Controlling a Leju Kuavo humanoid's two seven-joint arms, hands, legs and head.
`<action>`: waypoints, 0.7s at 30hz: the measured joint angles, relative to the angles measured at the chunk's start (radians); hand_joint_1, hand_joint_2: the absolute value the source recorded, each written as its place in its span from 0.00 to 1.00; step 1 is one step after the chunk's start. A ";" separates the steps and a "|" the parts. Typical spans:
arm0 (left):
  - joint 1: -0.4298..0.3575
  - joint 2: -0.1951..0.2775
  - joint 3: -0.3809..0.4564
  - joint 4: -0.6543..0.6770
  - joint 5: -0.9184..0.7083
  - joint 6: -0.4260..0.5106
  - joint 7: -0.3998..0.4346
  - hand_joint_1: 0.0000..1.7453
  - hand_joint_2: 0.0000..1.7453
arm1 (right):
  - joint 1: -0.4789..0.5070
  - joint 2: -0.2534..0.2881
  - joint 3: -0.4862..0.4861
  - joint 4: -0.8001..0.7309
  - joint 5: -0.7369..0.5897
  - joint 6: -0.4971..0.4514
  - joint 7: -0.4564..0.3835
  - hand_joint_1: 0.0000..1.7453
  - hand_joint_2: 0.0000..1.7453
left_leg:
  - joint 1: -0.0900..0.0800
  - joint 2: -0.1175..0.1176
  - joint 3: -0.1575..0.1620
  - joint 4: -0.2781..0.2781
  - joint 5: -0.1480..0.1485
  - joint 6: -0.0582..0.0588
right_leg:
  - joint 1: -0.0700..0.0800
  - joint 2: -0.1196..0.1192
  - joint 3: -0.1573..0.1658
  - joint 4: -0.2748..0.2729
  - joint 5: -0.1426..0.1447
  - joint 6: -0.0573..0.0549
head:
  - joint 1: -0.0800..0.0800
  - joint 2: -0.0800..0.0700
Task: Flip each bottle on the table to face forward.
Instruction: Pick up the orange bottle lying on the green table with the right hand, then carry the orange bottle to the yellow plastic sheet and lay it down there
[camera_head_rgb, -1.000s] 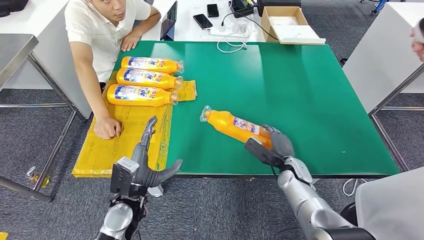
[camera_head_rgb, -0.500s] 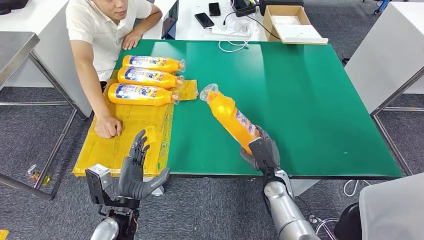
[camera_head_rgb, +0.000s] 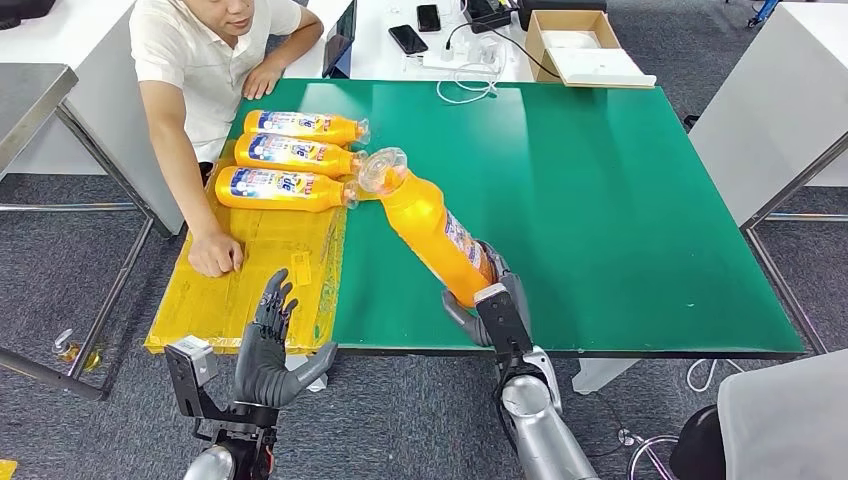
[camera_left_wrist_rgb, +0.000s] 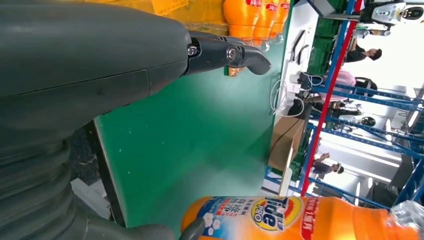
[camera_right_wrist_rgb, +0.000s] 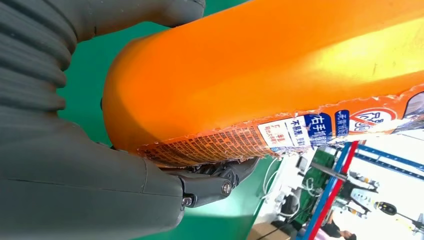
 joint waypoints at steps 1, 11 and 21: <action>0.000 0.000 -0.001 0.000 0.003 -0.002 0.001 0.00 1.00 | 0.000 0.002 0.014 -0.002 -0.001 0.006 0.000 1.00 1.00 | 0.000 0.000 0.000 0.000 0.000 0.000 | 0.000 0.000 0.000 0.000 0.000 0.000 | 0.000 0.000; -0.009 -0.002 -0.047 -0.010 -0.007 -0.031 0.007 0.00 1.00 | 0.008 0.046 0.230 -0.002 0.027 0.037 0.000 1.00 1.00 | 0.000 0.000 0.000 0.000 0.000 0.000 | 0.000 0.000 -0.001 0.000 0.000 0.000 | 0.000 0.000; -0.075 -0.006 -0.073 0.000 0.004 -0.067 0.002 0.00 1.00 | -0.052 0.051 0.337 0.074 -0.012 0.043 -0.008 1.00 1.00 | 0.000 0.000 0.000 0.000 0.000 0.000 | 0.000 0.000 0.000 0.000 0.000 0.000 | 0.000 0.000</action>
